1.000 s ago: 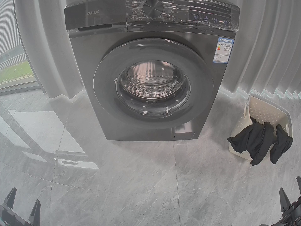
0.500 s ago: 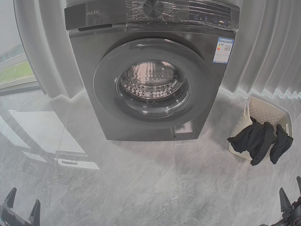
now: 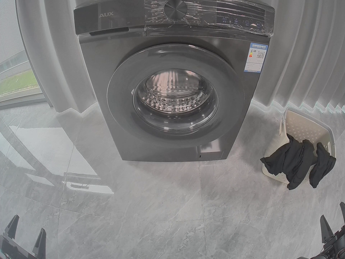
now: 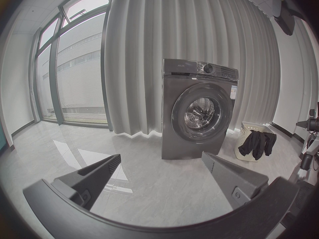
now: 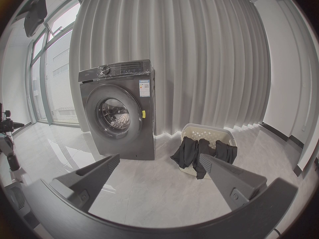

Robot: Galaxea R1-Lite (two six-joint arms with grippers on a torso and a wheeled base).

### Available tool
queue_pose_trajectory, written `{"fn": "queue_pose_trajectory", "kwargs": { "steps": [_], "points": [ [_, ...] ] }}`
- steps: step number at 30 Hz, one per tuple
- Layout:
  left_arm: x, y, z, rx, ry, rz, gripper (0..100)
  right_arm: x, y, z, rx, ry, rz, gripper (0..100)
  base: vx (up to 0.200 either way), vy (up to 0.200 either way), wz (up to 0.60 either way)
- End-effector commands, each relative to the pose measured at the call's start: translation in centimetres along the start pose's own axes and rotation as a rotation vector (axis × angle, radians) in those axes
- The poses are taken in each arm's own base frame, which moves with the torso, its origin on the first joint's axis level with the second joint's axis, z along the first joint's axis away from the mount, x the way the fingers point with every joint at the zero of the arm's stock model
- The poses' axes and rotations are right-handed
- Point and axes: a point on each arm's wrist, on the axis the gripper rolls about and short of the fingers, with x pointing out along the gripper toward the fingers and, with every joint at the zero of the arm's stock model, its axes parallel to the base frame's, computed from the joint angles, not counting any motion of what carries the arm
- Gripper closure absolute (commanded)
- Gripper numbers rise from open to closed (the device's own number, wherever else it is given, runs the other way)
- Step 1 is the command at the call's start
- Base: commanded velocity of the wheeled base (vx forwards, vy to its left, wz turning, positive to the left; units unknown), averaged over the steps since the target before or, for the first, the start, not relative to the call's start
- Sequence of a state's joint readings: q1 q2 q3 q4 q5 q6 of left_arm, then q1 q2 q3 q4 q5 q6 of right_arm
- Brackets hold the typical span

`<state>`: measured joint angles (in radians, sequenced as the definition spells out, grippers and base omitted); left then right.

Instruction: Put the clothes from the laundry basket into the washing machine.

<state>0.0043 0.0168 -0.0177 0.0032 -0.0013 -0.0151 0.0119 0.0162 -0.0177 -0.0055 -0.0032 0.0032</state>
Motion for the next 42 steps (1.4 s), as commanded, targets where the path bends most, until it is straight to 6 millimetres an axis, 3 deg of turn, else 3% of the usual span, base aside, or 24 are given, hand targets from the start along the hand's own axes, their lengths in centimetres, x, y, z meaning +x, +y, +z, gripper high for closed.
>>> {"fn": "queue_pose_trajectory", "kwargs": {
  "steps": [1,17,33,42],
  "points": [
    [-0.01,0.01,-0.48,0.0,-0.001,0.0,0,0.0,0.0,-0.52,0.0,0.001,0.0,0,0.2,0.0,0.0],
    [0.0,0.01,-0.53,0.007,0.001,0.0,0,0.0,0.0,-0.52,0.0,0.001,0.0,0,0.088,0.0,0.0],
    [0.0,0.01,-0.53,0.011,0.001,0.0,0,0.0,0.0,-0.52,0.0,0.001,0.0,0,0.0,0.0,0.0],
    [0.0,0.01,-0.53,0.011,0.001,0.0,0,0.0,0.0,-0.52,0.001,0.001,0.0,0,0.0,0.0,-0.6]
  ]
}}
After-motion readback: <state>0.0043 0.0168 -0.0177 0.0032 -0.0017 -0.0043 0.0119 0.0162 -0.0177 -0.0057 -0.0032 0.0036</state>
